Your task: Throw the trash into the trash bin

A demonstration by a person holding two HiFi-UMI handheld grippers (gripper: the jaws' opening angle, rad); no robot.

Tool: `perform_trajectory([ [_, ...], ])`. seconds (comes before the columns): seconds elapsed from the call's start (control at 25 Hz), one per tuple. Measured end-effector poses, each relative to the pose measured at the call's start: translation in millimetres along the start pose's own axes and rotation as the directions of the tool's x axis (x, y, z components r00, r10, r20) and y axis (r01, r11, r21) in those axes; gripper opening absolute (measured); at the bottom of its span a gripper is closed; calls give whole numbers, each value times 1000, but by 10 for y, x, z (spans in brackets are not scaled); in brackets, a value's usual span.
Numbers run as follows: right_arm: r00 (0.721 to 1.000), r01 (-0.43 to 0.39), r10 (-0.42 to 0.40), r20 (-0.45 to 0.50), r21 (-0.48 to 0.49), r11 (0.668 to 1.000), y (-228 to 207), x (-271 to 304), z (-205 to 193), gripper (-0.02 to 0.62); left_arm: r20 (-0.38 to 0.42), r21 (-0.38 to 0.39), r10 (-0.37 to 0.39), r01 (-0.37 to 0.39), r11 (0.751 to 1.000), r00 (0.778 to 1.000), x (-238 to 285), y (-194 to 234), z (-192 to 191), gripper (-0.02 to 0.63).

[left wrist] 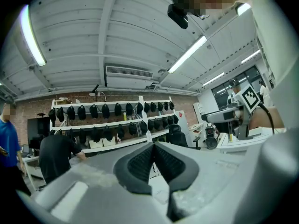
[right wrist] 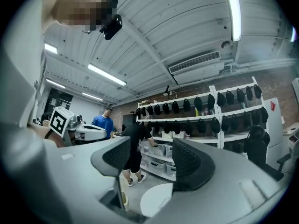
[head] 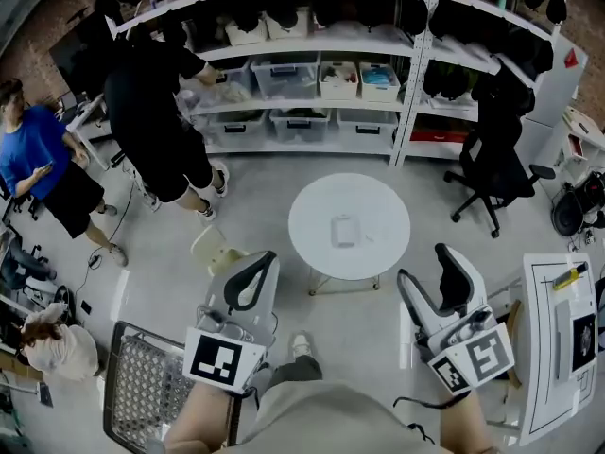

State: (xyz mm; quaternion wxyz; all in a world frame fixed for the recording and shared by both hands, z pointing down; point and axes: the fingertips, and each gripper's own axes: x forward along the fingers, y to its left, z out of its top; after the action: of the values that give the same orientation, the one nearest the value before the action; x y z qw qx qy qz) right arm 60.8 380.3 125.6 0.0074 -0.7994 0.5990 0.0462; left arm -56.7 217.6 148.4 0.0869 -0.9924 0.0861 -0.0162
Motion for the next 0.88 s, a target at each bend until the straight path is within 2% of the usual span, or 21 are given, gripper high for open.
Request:
perform_trajectory([
  [0.56, 991, 105, -107, -83, -26, 994, -289, 1589, -298, 265, -13, 3, -91, 91, 996, 996, 928, 1388, -326, 3],
  [0.88, 977, 162, -162, -136, -16, 987, -491, 1925, -518, 258, -44, -34, -147, 145, 989, 988, 1300, 1593, -635, 3],
])
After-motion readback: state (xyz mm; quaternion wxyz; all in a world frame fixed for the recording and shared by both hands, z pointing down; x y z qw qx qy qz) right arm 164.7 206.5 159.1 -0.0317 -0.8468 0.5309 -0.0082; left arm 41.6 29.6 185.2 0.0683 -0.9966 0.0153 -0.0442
